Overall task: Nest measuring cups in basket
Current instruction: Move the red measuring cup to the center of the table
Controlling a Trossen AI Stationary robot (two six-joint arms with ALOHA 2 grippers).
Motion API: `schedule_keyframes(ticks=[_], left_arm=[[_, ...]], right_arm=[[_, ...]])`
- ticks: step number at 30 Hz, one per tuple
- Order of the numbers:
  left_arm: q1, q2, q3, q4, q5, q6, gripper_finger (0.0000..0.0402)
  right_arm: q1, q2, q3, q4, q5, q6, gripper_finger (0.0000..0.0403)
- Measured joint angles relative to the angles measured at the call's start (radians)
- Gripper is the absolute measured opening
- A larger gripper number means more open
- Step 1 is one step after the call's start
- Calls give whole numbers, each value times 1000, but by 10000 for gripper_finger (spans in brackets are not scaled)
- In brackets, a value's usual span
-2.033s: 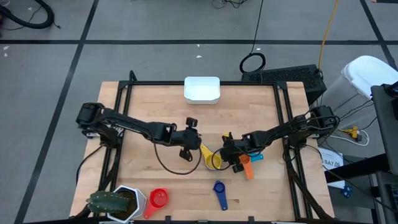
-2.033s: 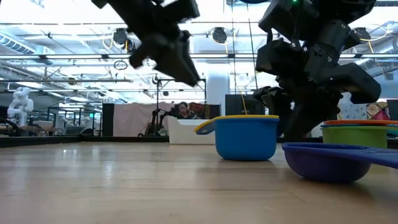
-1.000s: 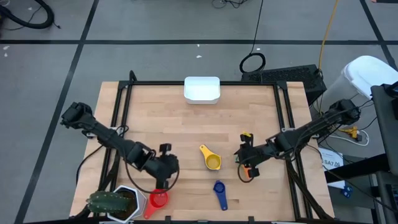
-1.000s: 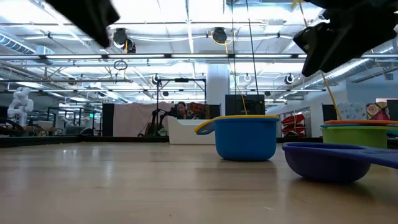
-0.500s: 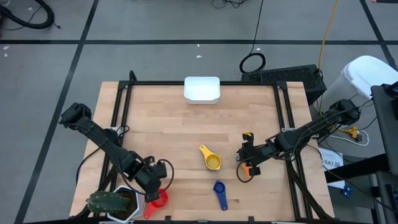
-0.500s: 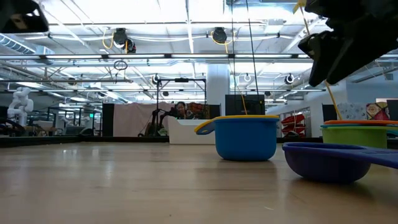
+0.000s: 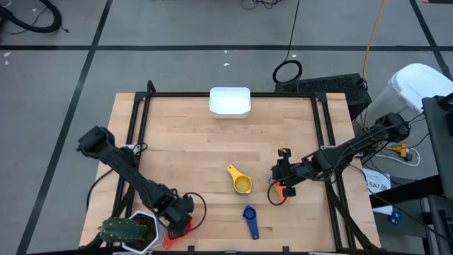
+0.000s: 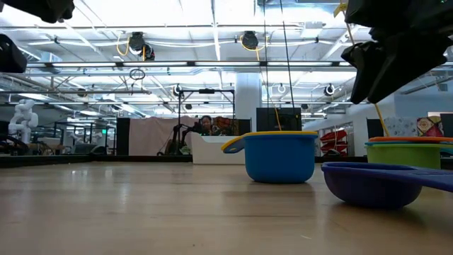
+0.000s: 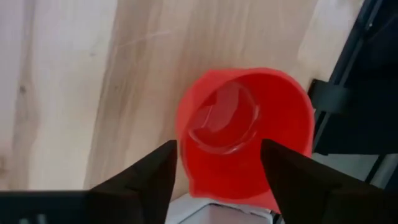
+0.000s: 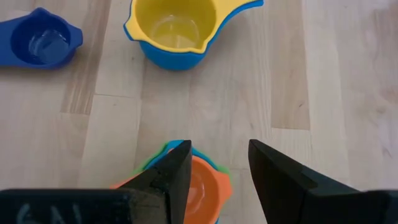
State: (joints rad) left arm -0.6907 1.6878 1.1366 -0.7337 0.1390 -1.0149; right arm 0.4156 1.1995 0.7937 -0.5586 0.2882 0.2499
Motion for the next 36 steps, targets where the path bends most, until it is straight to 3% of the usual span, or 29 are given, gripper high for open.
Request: schedule_keyframes(ticks=[8,24,36], left_arm=[[1,4,0,-32,-72,28,258],[1,4,0,-85,-161,86,217],[-6,8,0,-46,-106,86,200]], right_arm=[[0,0,0,0,0,-3,151],[-3,0,0,0,-1,-5,151],[-4,0,-1,0,-1,-4,150]])
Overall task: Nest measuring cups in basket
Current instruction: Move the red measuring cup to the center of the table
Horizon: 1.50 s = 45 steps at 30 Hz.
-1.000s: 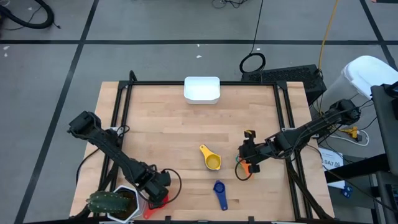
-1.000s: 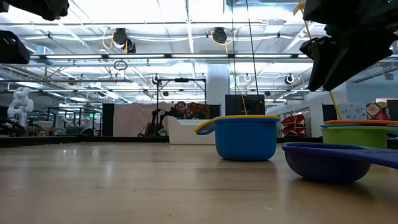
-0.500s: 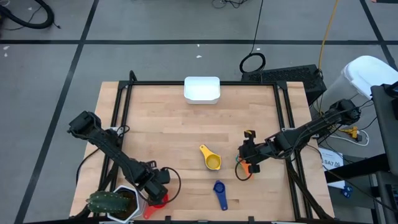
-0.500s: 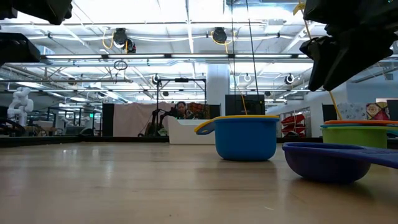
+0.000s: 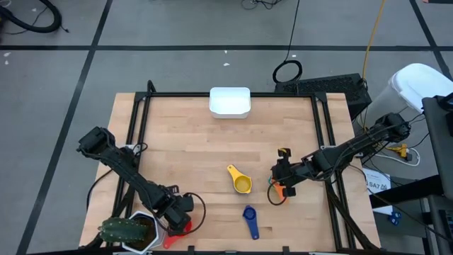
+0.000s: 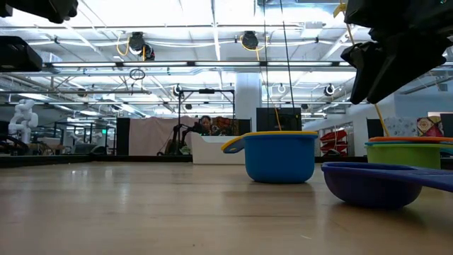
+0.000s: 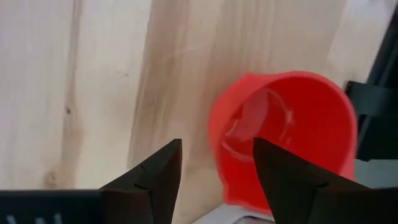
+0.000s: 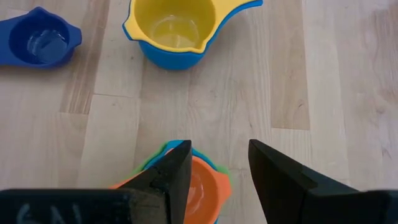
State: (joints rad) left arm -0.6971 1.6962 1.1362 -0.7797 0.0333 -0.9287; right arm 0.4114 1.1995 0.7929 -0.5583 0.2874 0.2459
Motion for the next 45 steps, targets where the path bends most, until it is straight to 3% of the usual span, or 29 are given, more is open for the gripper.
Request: schedule_keyframes(ticks=[13,20,32,45], left_arm=[[-31,95,-32,34,-72,50,200],[5,100,-30,6,-194,115,200],[161,100,-31,111,-322,345,200],[401,100,-30,293,-349,655,200]], right_arm=[[0,0,-1,-26,-1,34,151],[-10,0,-1,-15,-1,31,151],[-13,0,-1,0,-1,30,151],[-13,0,0,12,-1,29,151]])
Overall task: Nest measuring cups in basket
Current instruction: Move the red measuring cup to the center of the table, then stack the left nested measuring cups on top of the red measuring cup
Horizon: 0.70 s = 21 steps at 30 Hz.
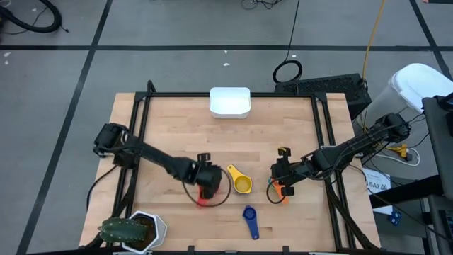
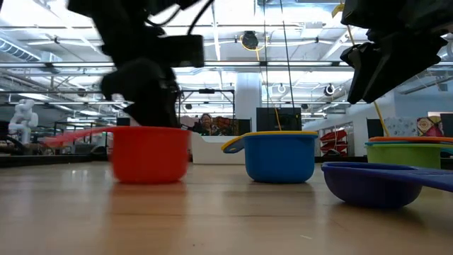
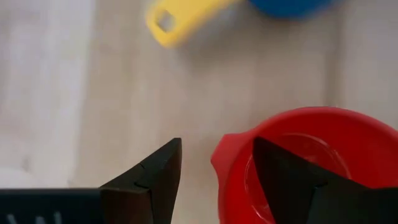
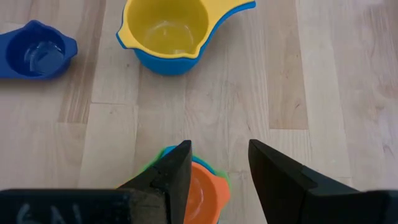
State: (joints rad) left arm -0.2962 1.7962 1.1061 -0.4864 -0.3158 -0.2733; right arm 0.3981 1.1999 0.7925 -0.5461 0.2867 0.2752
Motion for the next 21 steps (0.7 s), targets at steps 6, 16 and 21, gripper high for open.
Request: schedule_keyframes(ticks=[6,16,21], left_arm=[[78,0,0,110,3,95,200],[80,0,0,236,82,172,200],[69,0,0,265,83,174,200]], right_arm=[[0,0,0,0,0,1,151],[-16,0,0,8,2,-1,151],[-38,0,0,23,2,-20,151]])
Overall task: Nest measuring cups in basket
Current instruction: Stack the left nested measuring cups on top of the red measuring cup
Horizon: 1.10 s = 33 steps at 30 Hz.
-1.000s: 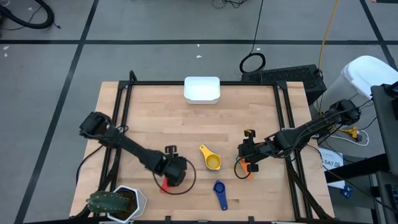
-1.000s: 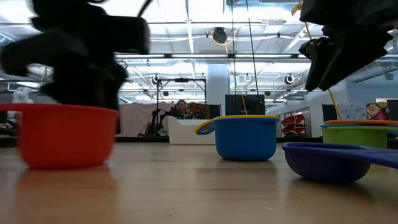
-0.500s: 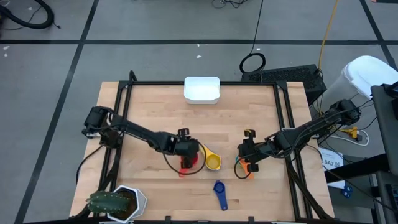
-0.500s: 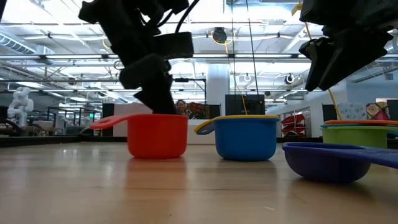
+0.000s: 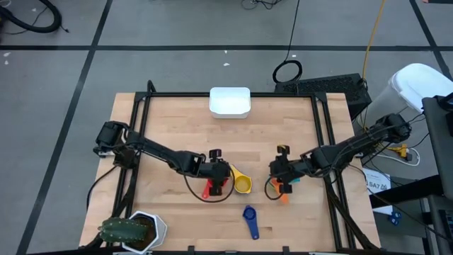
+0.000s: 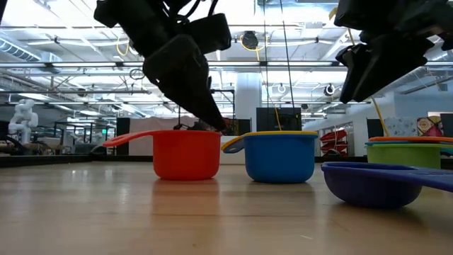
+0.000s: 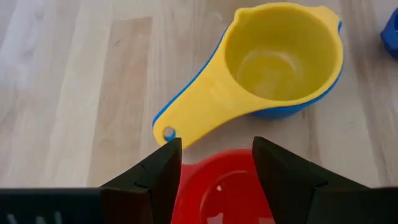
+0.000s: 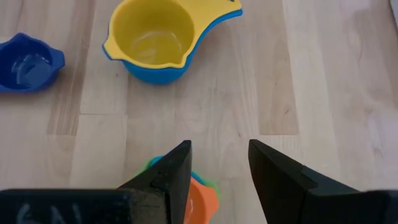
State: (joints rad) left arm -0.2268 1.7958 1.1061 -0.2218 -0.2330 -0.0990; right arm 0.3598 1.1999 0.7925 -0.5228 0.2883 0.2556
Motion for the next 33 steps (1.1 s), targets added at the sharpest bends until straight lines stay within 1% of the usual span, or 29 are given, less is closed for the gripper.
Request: schedule_keyframes(ticks=[3,6,8,13,16,19,23,29,31,33], left_arm=[[0,0,6,8,-1,1,200],[-3,0,47,7,-4,51,200],[-11,-1,84,7,0,137,200],[-58,-2,167,-59,99,435,200],[-90,-2,199,-141,103,570,200],[-105,-2,210,-169,102,646,200],[-109,-2,210,-165,102,666,200],[-110,-2,219,-156,103,608,200],[-109,1,257,-204,103,589,200],[-98,25,332,-274,105,571,200]], right_arm=[[-13,0,0,4,-1,-11,151],[-26,0,0,10,-1,-14,151],[-32,0,0,15,-1,-14,151],[-34,0,0,18,-1,-17,150],[-34,0,0,19,-1,-16,150],[-34,0,0,32,0,-16,150],[-34,0,0,71,0,-13,150],[-34,0,0,92,-2,-9,151],[-34,0,0,92,-3,-11,151],[-34,0,0,92,-4,-12,151]])
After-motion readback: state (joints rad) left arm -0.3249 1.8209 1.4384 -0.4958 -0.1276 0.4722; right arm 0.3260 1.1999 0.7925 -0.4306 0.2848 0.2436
